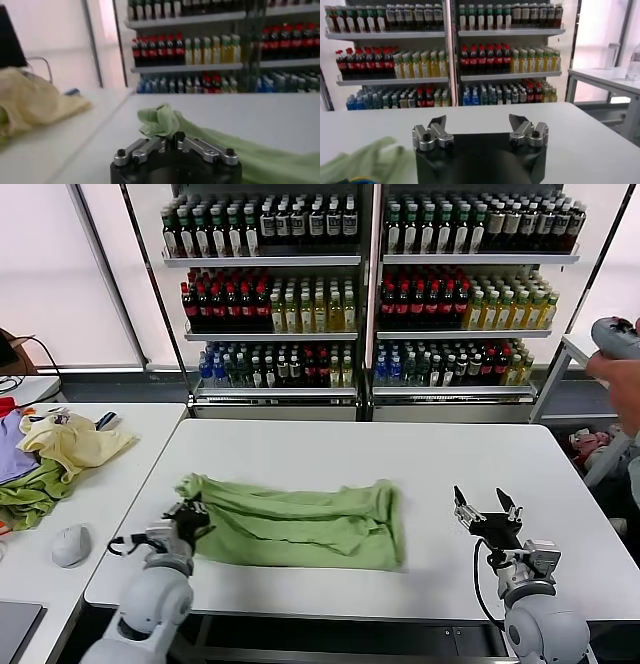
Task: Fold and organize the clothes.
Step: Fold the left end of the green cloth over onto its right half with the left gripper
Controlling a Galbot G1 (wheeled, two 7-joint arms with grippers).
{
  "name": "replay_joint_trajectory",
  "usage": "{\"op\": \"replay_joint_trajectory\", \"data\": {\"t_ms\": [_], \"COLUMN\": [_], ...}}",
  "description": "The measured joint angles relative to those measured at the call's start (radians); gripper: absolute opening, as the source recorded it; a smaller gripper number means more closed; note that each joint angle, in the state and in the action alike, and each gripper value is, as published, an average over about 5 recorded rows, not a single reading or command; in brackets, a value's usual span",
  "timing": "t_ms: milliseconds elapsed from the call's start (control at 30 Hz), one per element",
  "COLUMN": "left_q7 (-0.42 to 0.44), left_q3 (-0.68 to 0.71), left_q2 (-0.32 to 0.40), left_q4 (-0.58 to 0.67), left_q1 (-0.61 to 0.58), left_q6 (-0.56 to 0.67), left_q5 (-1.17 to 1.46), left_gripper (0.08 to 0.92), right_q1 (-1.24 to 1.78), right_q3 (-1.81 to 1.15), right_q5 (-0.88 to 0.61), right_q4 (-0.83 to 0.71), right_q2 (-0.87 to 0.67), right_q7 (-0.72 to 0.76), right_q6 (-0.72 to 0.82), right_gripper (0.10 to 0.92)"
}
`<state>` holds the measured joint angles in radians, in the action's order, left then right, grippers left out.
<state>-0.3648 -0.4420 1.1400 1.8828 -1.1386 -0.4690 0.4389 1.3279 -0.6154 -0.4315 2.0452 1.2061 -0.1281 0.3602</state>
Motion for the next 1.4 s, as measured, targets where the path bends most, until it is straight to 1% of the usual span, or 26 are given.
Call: {"op": "replay_joint_trajectory", "data": {"t_ms": [167, 333, 467, 600, 800, 933, 1033, 1233, 1400], "left_q7": [-0.008, -0.018, -0.025, -0.034, -0.043, -0.038, -0.026, 0.023, 0.069], "left_q3": [-0.049, -0.049, -0.008, 0.060, 0.174, 0.244, 0.293, 0.369, 0.396], "left_q2": [-0.045, -0.037, 0.005, 0.063, 0.154, 0.199, 0.217, 0.230, 0.240], "left_q4": [0.058, 0.148, 0.190, 0.187, 0.114, 0.048, 0.006, -0.029, -0.033], "left_q1": [0.002, 0.009, 0.030, 0.066, 0.133, 0.173, 0.192, 0.201, 0.195], "left_q6": [-0.014, -0.026, -0.030, -0.032, -0.029, -0.033, -0.043, -0.062, -0.056], "left_q5": [0.092, 0.223, 0.325, 0.393, 0.426, 0.407, 0.376, 0.312, 0.290], "left_gripper": [0.154, 0.154, 0.154, 0.154, 0.154, 0.155, 0.192, 0.356, 0.503], "right_q1": [0.001, 0.002, 0.003, 0.003, 0.001, -0.005, -0.010, -0.015, -0.016], "right_q3": [-0.002, -0.004, -0.007, -0.010, -0.014, -0.015, -0.016, -0.018, -0.017], "right_q5": [0.002, 0.007, 0.010, 0.013, 0.013, 0.012, 0.010, 0.007, 0.007], "right_q4": [0.005, 0.009, 0.010, 0.010, 0.005, -0.001, -0.007, -0.019, -0.026], "right_q2": [0.009, 0.016, 0.020, 0.022, 0.023, 0.023, 0.020, 0.016, 0.016], "right_q7": [-0.001, -0.002, -0.003, -0.002, -0.001, 0.001, 0.002, 0.003, 0.004], "right_q6": [-0.001, -0.001, -0.002, -0.004, -0.009, -0.011, -0.014, -0.020, -0.024], "right_gripper": [0.823, 0.823, 0.823, 0.823, 0.823, 0.823, 0.823, 0.823, 0.823]}}
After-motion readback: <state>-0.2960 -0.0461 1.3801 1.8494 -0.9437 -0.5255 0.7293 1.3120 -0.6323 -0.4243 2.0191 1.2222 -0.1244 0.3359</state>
